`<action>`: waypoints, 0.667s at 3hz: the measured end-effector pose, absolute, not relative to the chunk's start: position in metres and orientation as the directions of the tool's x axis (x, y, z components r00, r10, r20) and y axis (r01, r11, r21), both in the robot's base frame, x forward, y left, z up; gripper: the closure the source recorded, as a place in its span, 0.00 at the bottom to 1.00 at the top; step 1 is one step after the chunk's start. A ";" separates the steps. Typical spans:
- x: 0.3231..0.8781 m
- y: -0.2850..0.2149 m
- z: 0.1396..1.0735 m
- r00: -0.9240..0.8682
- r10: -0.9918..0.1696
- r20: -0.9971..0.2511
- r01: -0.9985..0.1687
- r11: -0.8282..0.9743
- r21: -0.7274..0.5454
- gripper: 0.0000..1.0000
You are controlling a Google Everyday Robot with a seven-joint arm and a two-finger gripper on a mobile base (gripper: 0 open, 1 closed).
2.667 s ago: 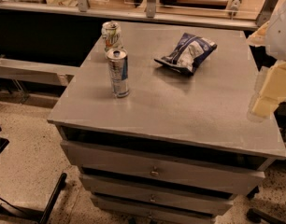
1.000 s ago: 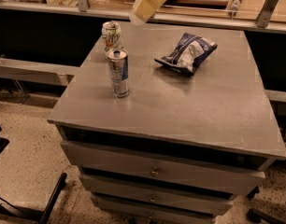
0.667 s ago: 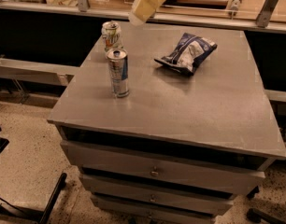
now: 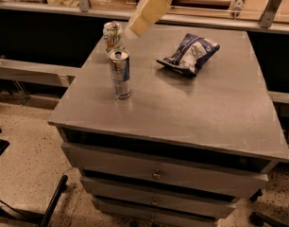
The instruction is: Pick redbull can
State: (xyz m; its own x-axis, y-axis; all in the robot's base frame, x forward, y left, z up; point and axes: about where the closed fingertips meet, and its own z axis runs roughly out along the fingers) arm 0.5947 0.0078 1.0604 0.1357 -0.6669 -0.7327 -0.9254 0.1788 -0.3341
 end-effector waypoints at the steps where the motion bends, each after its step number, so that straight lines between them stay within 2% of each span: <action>1: 0.609 0.022 1.024 0.088 -0.562 -0.822 -0.945 0.214 -0.248 0.00; 2: 0.617 0.031 0.999 0.064 -0.453 -0.889 -0.949 0.247 -0.195 0.00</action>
Offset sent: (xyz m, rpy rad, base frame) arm 0.0349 0.0275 -0.0891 0.4380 0.1066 -0.0126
